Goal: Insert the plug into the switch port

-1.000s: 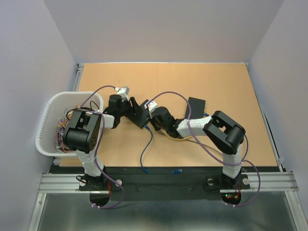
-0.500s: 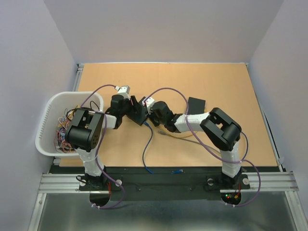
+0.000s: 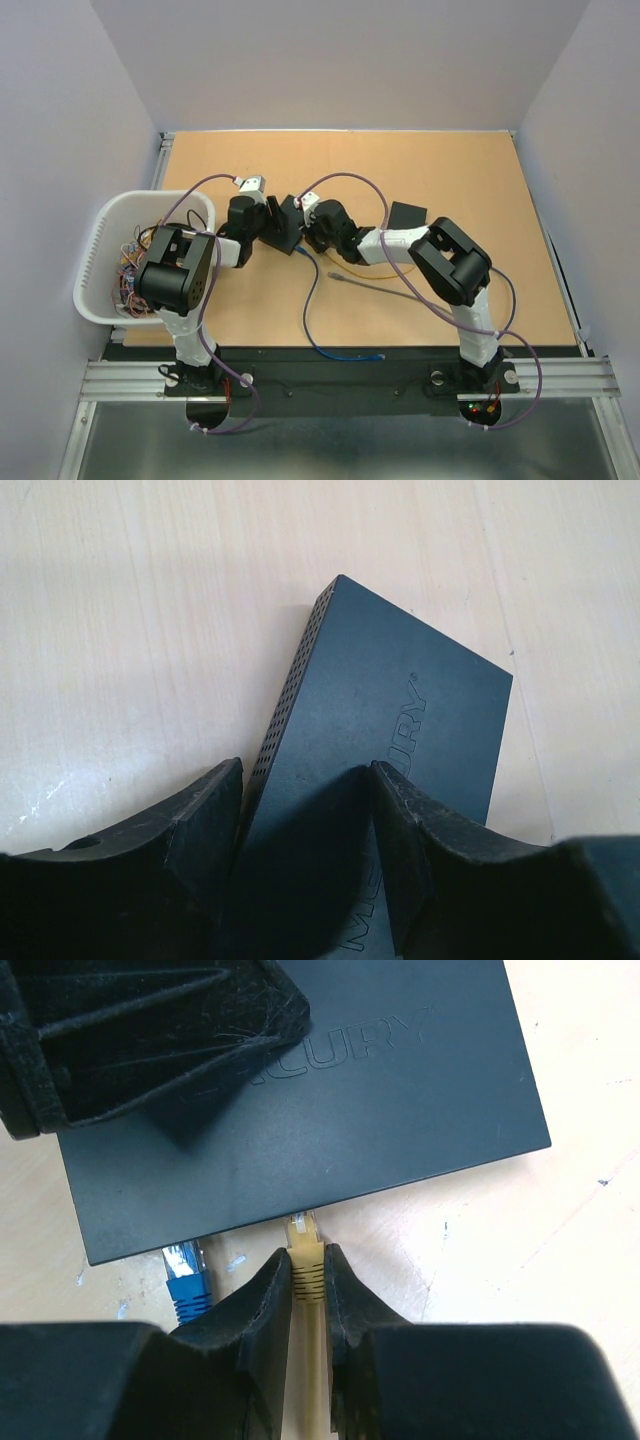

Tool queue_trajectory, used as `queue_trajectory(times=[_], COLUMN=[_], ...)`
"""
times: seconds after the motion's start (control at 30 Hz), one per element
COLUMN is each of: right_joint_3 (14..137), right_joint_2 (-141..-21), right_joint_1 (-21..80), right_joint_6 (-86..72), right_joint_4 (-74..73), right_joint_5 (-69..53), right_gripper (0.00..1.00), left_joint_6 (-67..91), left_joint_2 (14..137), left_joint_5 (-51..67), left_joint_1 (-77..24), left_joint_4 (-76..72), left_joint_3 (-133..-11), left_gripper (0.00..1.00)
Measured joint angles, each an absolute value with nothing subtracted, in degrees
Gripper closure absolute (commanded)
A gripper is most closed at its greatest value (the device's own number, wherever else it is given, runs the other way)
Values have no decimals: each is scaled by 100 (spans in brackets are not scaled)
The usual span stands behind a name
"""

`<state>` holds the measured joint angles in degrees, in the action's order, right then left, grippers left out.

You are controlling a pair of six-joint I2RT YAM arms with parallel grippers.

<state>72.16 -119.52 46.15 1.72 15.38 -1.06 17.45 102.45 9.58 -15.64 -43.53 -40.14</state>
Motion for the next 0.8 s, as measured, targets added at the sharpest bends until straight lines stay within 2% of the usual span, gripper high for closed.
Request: queue_trajectory(times=[0.1,0.23,0.43,0.6,0.8], right_joint_3=[7046,6733,6313,6237,5321], right_joint_2=[-11911,-11734,-11212,-10457,-9227], right_joint_1=[4617,4648,4856,4998,5033], right_joint_6=[150,139,43,-10,-154], right_joint_4=[1769,1970,1865,1896,1953], right_joint_5=[-73,-19,-58,-84,143], right_gripper=[76,67,37,32,36], left_joint_6=[1772,1929,2176,2357,2443], left_joint_2=[10232,10169,10057,10042,10044], left_joint_5=[1011,1208,1789,2132,2309], left_joint_1=[-1522,-1490,-1437,-1330,-1234], left_joint_4=[-4324,-4110,-3730,-3616,-3494], left_joint_3=[-4014,-4012,-4012,-4012,-4071], left_gripper=[39,39,39,39,39])
